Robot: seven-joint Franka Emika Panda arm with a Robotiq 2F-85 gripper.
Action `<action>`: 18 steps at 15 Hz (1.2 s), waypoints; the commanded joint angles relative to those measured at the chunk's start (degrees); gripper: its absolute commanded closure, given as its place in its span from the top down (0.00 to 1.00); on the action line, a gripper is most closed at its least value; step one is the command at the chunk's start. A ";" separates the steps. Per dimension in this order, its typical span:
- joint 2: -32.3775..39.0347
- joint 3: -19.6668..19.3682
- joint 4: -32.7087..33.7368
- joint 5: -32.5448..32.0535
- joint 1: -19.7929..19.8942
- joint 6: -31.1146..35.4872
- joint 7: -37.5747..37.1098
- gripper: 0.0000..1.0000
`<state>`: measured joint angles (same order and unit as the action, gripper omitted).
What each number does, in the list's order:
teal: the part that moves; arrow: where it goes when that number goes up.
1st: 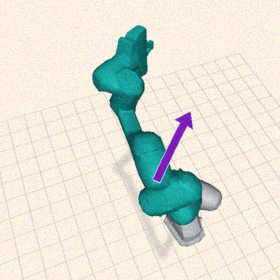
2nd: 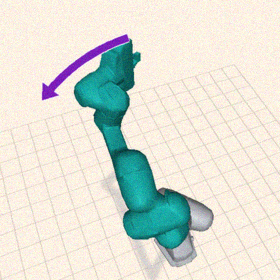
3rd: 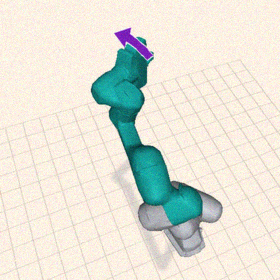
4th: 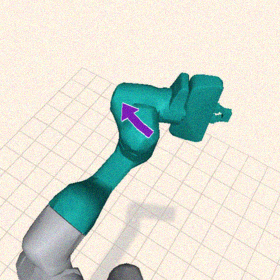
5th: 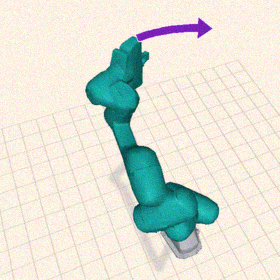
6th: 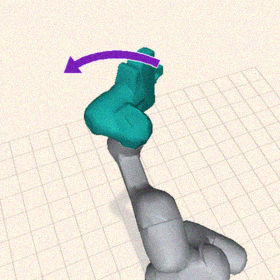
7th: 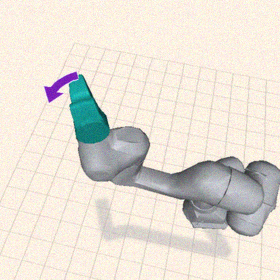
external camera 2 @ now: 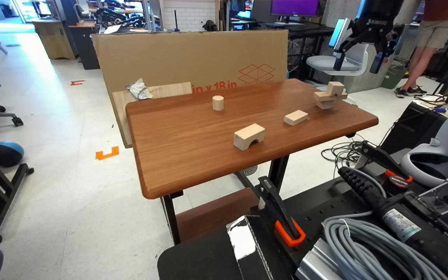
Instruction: Put the cube on the smaller rectangular block
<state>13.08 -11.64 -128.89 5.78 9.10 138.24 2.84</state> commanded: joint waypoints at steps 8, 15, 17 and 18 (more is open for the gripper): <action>7.41 0.52 5.92 -2.26 0.91 -0.52 -1.11 1.00; 9.95 0.94 7.81 -2.95 0.39 -0.55 -1.19 0.74; 9.86 1.06 7.68 -3.38 0.15 -0.46 -1.13 0.60; 9.67 1.11 7.51 -3.73 0.04 -0.37 -1.11 0.50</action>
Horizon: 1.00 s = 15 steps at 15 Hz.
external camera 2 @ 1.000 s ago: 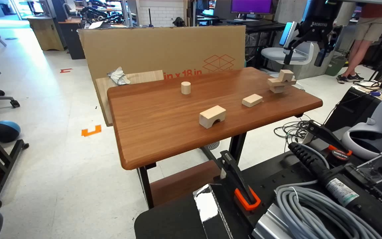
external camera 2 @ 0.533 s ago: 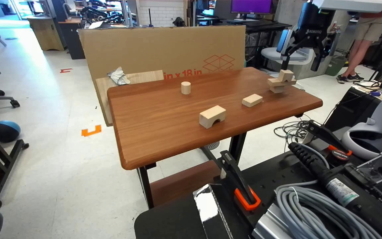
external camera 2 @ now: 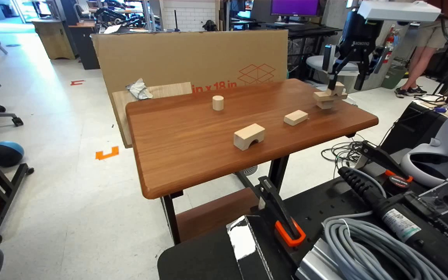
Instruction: Put the cube on the smaller rectangular block
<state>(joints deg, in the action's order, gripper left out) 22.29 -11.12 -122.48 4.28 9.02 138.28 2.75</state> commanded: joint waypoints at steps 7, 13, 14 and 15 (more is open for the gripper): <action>-1.97 0.63 -0.68 -4.34 -0.03 0.34 -0.28 0.09; -7.12 1.34 -4.64 -7.96 -1.21 0.75 0.85 0.09; -7.79 1.83 -5.19 -8.25 -1.53 0.87 1.11 0.09; -8.34 2.49 -5.53 -8.25 -1.80 0.68 1.29 0.09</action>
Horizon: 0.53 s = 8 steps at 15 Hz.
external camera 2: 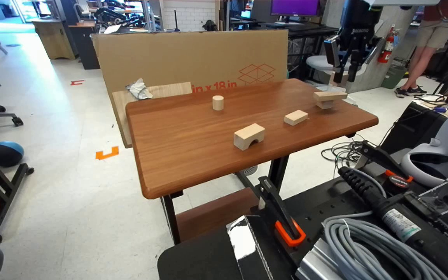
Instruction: Put the cube on the smaller rectangular block
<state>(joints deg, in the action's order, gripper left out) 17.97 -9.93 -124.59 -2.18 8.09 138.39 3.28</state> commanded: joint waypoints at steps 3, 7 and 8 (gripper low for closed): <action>-4.88 3.73 -4.66 -0.18 -1.36 0.28 3.03 0.09; -4.39 6.33 -5.53 0.99 -2.00 0.25 4.83 0.09; -4.22 6.78 -5.73 1.04 -2.09 0.19 5.35 0.09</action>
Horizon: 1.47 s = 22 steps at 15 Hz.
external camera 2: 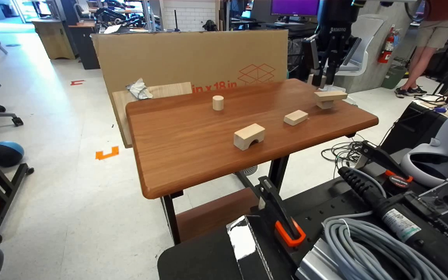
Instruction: Put the cube on the smaller rectangular block
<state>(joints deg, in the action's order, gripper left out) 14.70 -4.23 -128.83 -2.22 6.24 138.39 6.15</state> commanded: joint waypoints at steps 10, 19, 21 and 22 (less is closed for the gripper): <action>1.44 2.49 -2.23 -0.77 -1.20 0.01 5.54 0.09; 4.34 2.18 -1.51 -4.21 -2.45 0.84 4.93 0.09; 4.84 2.05 -1.21 -5.28 -2.92 0.89 4.54 0.09; 4.93 2.00 -1.11 -5.83 -3.16 0.87 4.36 0.09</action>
<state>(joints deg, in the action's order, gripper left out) 18.67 -1.76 -130.86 -5.49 4.06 138.44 11.40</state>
